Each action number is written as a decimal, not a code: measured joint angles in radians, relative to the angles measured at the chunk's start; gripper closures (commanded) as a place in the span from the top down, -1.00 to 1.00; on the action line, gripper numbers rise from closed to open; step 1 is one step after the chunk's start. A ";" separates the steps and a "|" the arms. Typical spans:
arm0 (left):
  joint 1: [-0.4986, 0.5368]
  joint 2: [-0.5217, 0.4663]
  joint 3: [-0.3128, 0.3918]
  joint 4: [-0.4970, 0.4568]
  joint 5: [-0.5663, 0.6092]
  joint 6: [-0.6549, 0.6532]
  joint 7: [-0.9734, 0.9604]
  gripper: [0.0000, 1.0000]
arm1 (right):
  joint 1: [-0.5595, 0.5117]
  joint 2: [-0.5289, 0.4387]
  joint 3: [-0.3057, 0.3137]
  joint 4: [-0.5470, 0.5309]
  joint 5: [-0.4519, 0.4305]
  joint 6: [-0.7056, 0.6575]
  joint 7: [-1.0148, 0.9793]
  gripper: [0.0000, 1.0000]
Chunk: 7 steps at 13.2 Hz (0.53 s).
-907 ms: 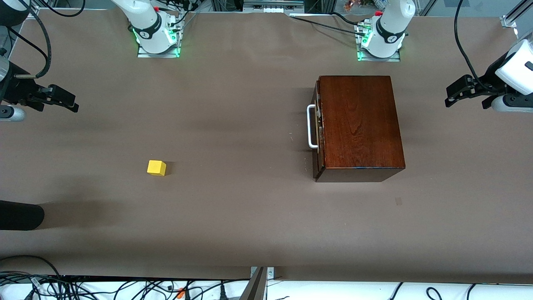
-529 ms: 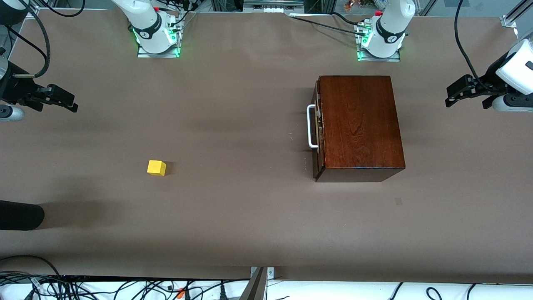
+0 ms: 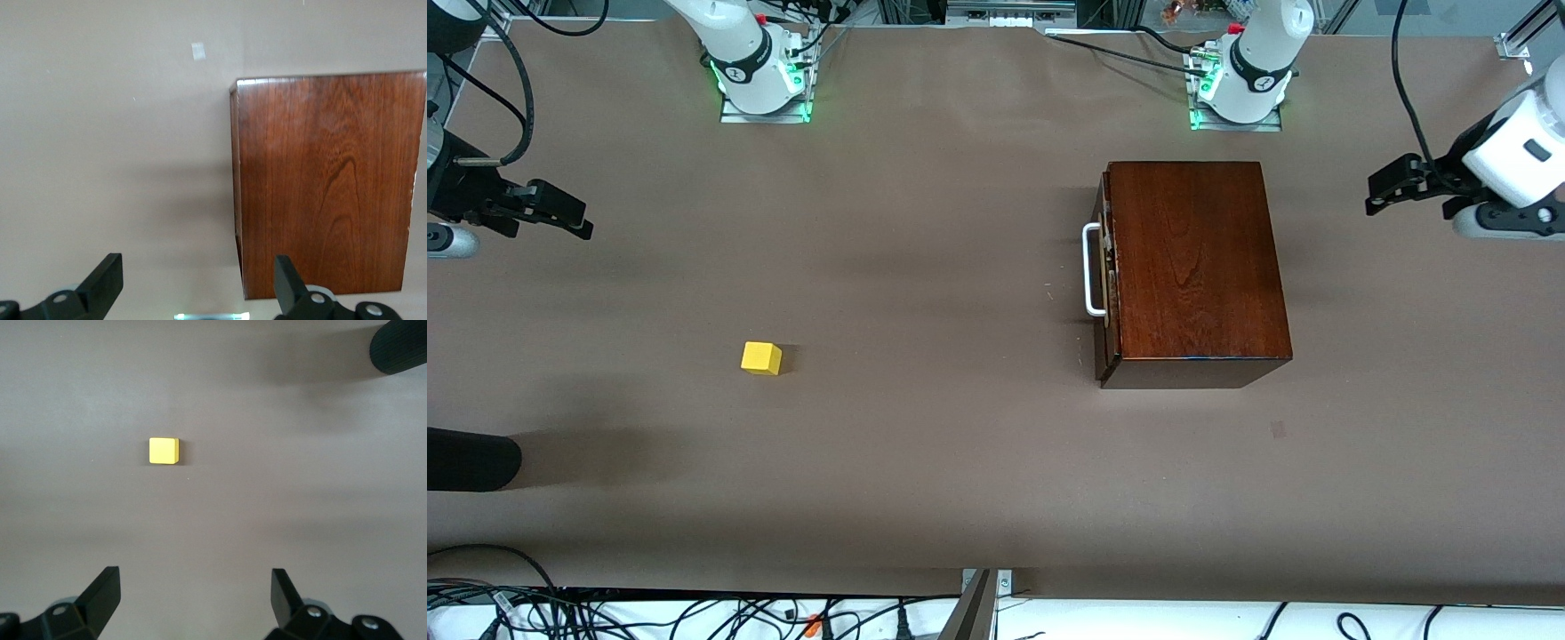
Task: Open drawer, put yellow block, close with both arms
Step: 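Move the left gripper to the white drawer handle of the cabinet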
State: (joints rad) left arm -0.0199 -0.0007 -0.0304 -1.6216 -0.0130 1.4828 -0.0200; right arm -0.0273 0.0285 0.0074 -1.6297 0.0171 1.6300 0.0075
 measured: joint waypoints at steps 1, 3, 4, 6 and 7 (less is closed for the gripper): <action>-0.003 0.007 -0.008 0.000 0.000 -0.016 0.002 1.00 | 0.000 0.000 0.000 0.000 0.000 0.000 0.000 1.00; -0.009 0.021 -0.023 0.001 0.000 -0.042 0.009 1.00 | 0.000 0.000 0.000 0.000 0.000 0.000 0.000 1.00; -0.010 0.037 -0.043 0.001 -0.001 -0.042 0.009 1.00 | 0.000 0.001 0.000 0.000 0.000 0.000 0.000 1.00; -0.011 0.091 -0.123 0.001 -0.001 0.028 -0.012 1.00 | 0.000 0.001 0.000 0.000 0.000 -0.001 0.000 1.00; -0.013 0.124 -0.178 0.002 -0.001 0.084 -0.048 1.00 | 0.000 0.001 0.000 0.000 0.000 -0.001 0.000 1.00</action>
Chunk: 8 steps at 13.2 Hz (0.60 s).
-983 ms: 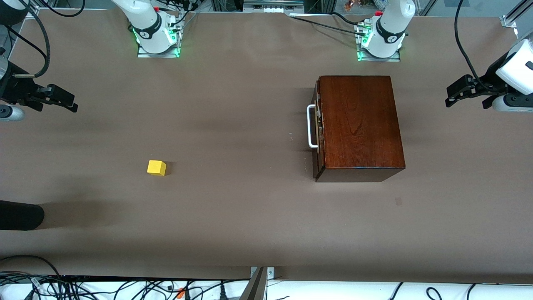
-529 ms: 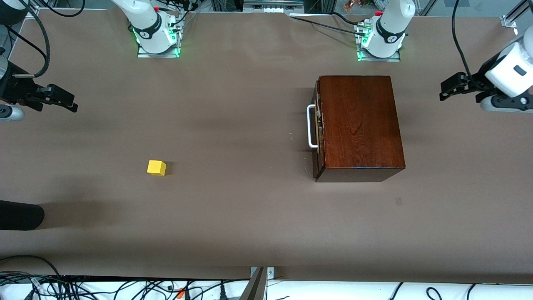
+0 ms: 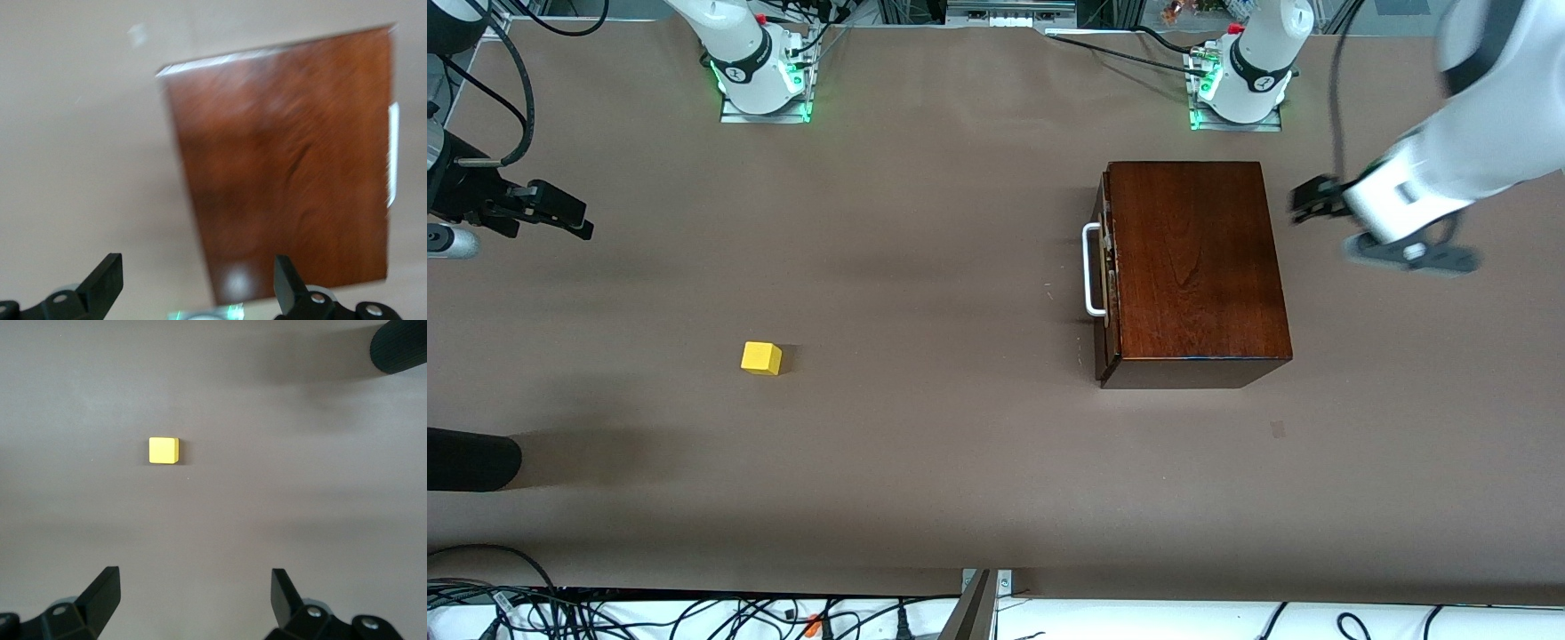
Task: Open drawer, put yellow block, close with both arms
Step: 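Move the left gripper to the white drawer handle of the cabinet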
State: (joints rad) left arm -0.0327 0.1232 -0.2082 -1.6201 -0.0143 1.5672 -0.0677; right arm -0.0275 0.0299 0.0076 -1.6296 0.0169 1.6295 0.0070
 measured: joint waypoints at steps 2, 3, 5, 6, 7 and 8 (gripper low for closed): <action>-0.028 0.069 -0.097 0.006 0.001 0.075 -0.093 1.00 | 0.000 0.000 0.000 0.000 0.000 0.000 0.000 1.00; -0.067 0.105 -0.114 0.021 0.004 0.098 -0.132 1.00 | 0.000 0.000 0.000 0.000 0.000 0.000 0.000 1.00; -0.170 0.187 -0.120 0.076 0.063 0.110 -0.220 1.00 | 0.000 0.000 0.000 0.000 0.000 0.000 0.000 1.00; -0.223 0.229 -0.121 0.104 0.111 0.112 -0.289 1.00 | 0.000 0.000 0.000 0.000 0.000 0.000 0.000 1.00; -0.275 0.270 -0.122 0.127 0.159 0.122 -0.369 1.00 | 0.000 0.001 0.000 0.000 0.000 0.000 0.000 1.00; -0.326 0.310 -0.123 0.140 0.207 0.146 -0.449 1.00 | -0.001 0.001 0.000 0.000 0.000 0.000 0.000 1.00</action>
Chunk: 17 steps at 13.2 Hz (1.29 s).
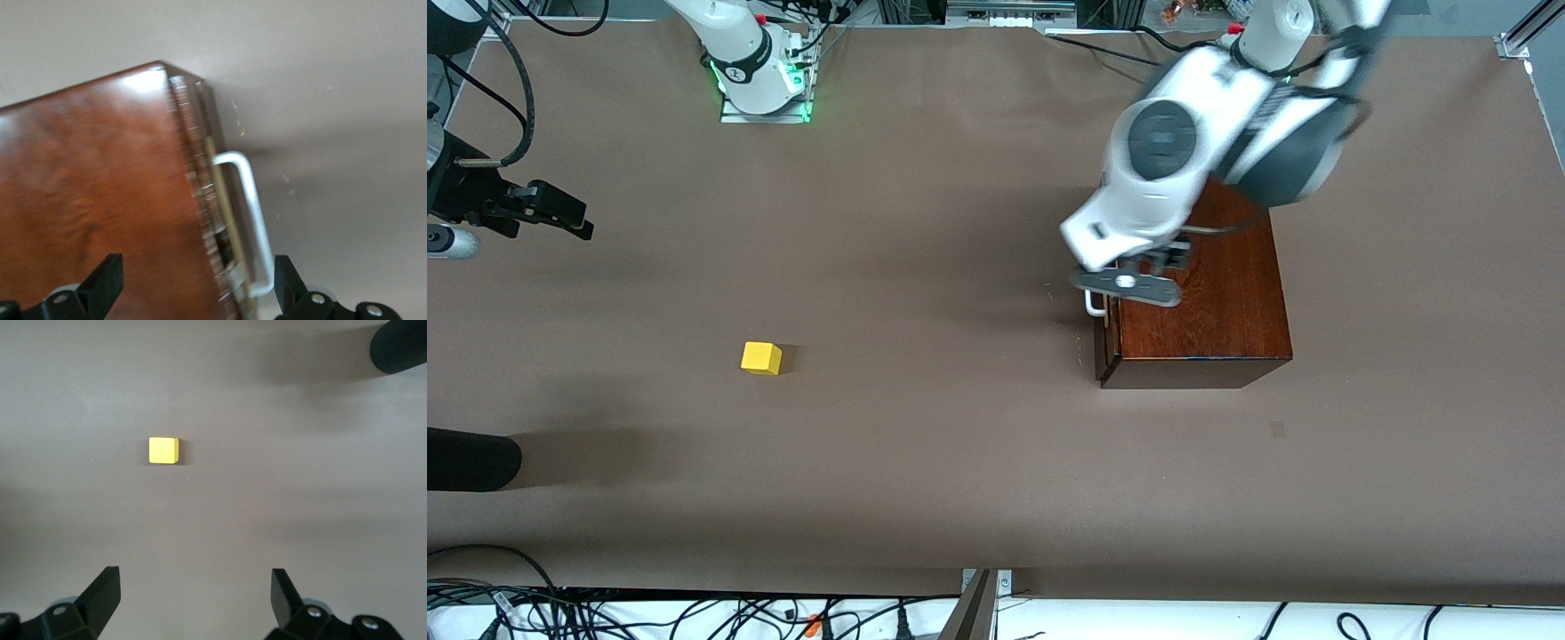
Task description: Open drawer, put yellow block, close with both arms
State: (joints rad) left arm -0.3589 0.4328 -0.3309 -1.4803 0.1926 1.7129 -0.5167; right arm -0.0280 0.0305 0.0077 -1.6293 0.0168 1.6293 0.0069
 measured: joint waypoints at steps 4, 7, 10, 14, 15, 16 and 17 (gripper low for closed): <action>-0.166 0.138 0.001 0.014 0.179 0.055 -0.281 1.00 | 0.000 0.000 0.000 0.000 0.000 0.000 0.000 1.00; -0.178 0.173 0.007 0.016 0.244 0.055 -0.305 1.00 | 0.000 0.000 0.000 0.000 0.000 -0.001 0.000 1.00; -0.178 0.185 0.015 0.005 0.275 0.044 -0.305 1.00 | 0.000 0.000 0.000 0.000 0.000 -0.001 0.000 1.00; -0.181 0.196 0.015 -0.023 0.287 0.027 -0.337 1.00 | 0.000 0.000 0.000 0.000 0.000 -0.001 0.000 1.00; -0.183 0.196 0.015 -0.025 0.289 0.019 -0.339 1.00 | 0.000 0.000 0.000 0.000 0.000 -0.001 0.000 1.00; -0.185 0.196 0.015 -0.027 0.296 0.018 -0.340 1.00 | 0.000 0.000 0.000 0.000 0.000 -0.001 0.000 1.00; -0.186 0.196 0.015 -0.030 0.301 0.018 -0.342 1.00 | 0.000 0.000 0.000 0.000 0.000 -0.001 0.000 1.00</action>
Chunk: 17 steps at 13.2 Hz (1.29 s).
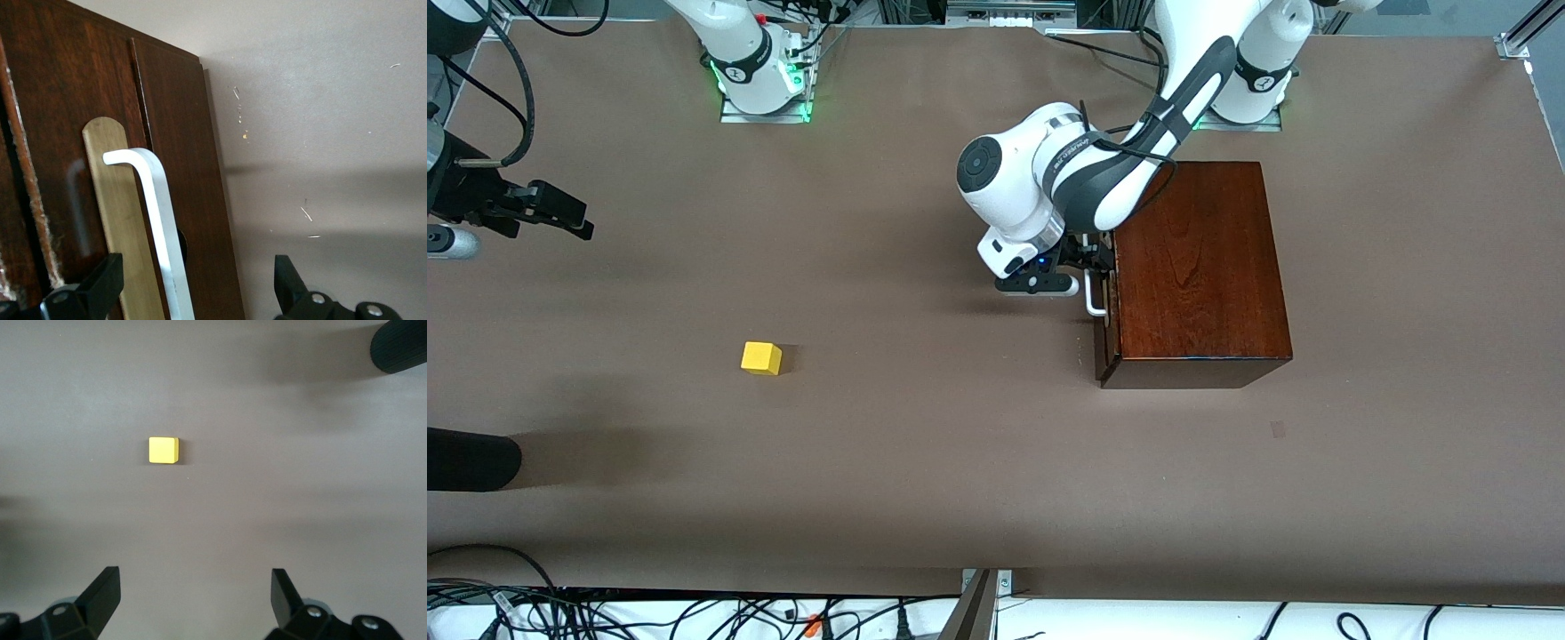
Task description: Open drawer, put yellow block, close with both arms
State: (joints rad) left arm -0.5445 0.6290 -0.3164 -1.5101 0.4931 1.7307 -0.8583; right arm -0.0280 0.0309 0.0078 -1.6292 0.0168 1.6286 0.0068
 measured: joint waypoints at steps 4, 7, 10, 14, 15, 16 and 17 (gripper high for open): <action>-0.004 0.009 0.000 -0.013 0.040 -0.003 -0.022 1.00 | 0.000 0.000 0.000 0.000 0.000 0.000 0.000 1.00; -0.009 0.016 0.000 -0.014 0.059 -0.009 -0.044 1.00 | 0.000 0.000 0.000 0.000 0.000 0.000 0.000 1.00; -0.019 0.016 0.000 -0.013 0.059 -0.033 -0.053 1.00 | 0.000 0.000 0.000 0.000 0.000 0.000 0.000 1.00; -0.040 0.016 0.000 -0.008 0.074 -0.068 -0.062 1.00 | 0.000 0.001 0.000 0.000 0.000 0.000 0.000 1.00; -0.044 0.016 -0.001 -0.008 0.088 -0.075 -0.064 1.00 | 0.000 0.001 0.000 0.000 0.000 0.000 0.000 1.00; -0.049 0.016 -0.001 -0.008 0.101 -0.082 -0.067 1.00 | 0.000 0.001 0.000 0.000 0.000 0.000 0.000 1.00; -0.053 0.016 -0.001 -0.008 0.109 -0.086 -0.070 1.00 | 0.000 0.001 0.000 0.000 0.000 0.000 0.000 1.00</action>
State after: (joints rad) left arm -0.5978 0.6448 -0.3179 -1.5182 0.6019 1.6446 -0.9282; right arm -0.0280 0.0317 0.0078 -1.6292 0.0168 1.6284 0.0067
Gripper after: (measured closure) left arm 0.000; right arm 0.000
